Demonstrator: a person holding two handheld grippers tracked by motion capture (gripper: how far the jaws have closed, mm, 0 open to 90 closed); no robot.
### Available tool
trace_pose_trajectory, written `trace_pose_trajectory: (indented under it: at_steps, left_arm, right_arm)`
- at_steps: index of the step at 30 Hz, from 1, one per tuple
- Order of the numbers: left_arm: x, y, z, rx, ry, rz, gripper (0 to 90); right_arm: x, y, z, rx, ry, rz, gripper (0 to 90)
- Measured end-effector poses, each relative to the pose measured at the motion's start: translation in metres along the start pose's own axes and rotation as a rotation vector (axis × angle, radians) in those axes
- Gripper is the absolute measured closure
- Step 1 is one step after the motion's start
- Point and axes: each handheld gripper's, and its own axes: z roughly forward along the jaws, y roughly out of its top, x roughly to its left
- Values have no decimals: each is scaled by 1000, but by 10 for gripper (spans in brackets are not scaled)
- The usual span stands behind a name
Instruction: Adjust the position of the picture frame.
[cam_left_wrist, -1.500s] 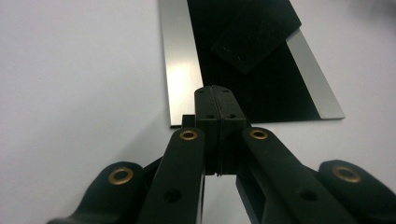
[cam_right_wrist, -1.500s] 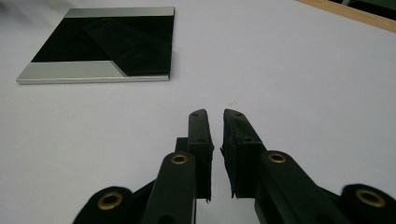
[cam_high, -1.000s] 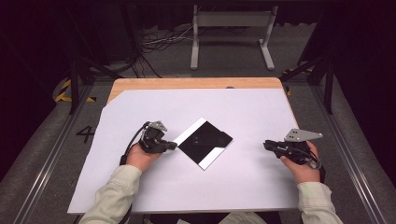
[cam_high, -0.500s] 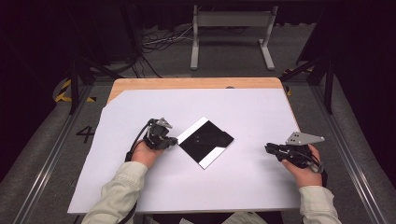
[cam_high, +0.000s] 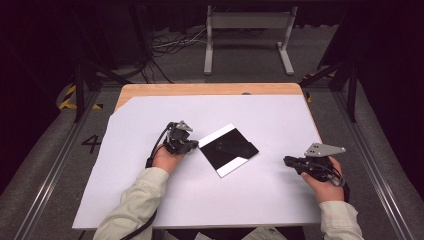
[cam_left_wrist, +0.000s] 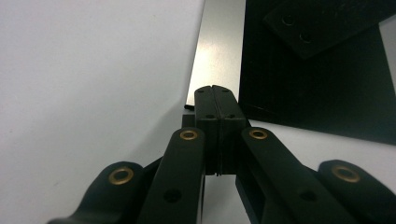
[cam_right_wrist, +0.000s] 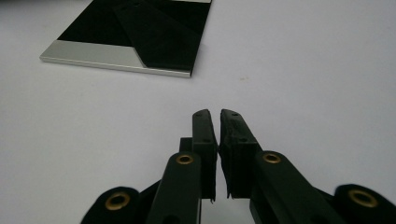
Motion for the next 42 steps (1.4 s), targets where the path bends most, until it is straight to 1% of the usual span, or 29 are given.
trace_pose_trajectory:
  at_steps: [3, 5, 6, 7, 10, 12, 13, 14, 16, 20, 23, 25, 27, 28, 30, 32, 33, 34, 37, 38, 40, 41, 42]
  left_arm:
    - [-1, -2, -9, -15, -1, 14, 900]
    - [-2, -3, -14, -17, 0, 22, 900]
    - [-2, -3, -14, -17, 0, 22, 900]
    - [-2, -5, -16, -22, 4, 20, 900]
    - [2, -9, -25, -34, 1, 21, 900]
    - [3, -10, -27, -38, 2, 19, 900]
    - [5, -11, -30, -42, 1, 17, 900]
    - [7, -12, -33, -48, 1, 12, 900]
    - [8, -13, -35, -50, 3, 11, 900]
    - [11, -14, -41, -62, 4, 7, 900]
    - [12, -14, -43, -63, 6, 14, 900]
    - [12, -14, -44, -67, 8, 6, 900]
    - [13, -14, -45, -66, 7, 6, 900]
    - [14, -15, -46, -69, 7, 7, 900]
    - [15, -15, -46, -71, 5, 3, 900]
    - [15, -15, -46, -74, 7, 1, 900]
    - [16, -16, -46, -77, 4, -9, 900]
    - [16, -16, -46, -78, 6, -5, 900]
    - [17, -16, -45, -74, 2, -5, 900]
    - [17, -16, -45, -74, 2, -5, 899]
    - [17, -16, -45, -75, -1, -11, 899]
    - [17, -16, -45, -76, 1, -14, 899]
    - [17, -17, -46, -79, 3, -21, 895]
  right_arm:
    - [-1, 7, 12, 26, 16, -17, 889]
    - [-2, 13, 20, 39, 20, -29, 896]
    - [-2, 13, 20, 39, 20, -29, 896]
    - [-3, 19, 26, 43, 28, -38, 897]
    - [-4, 27, 35, 61, 37, -49, 898]
    - [-4, 31, 41, 67, 46, -51, 898]
    - [-4, 31, 41, 67, 46, -51, 898]
    - [-5, 36, 49, 77, 54, -57, 898]
    - [-5, 37, 51, 81, 55, -61, 898]
    - [-6, 43, 67, 104, 66, -70, 898]
    - [-7, 45, 77, 123, 70, -76, 899]
    - [-7, 46, 83, 131, 74, -70, 899]
    - [-7, 46, 85, 135, 76, -74, 899]
    - [-6, 47, 91, 145, 82, -79, 899]
    - [-5, 47, 95, 155, 87, -83, 899]
    - [-5, 47, 97, 152, 84, -83, 900]
    - [-5, 47, 97, 153, 86, -81, 900]
    - [-4, 47, 96, 155, 89, -82, 900]
    - [0, 47, 96, 162, 130, -90, 900]
    - [0, 47, 96, 162, 130, -90, 900]
    - [7, 48, 98, 166, 155, -111, 900]
    - [11, 49, 98, 171, 158, -121, 900]
    - [19, 51, 99, 183, 178, -138, 900]
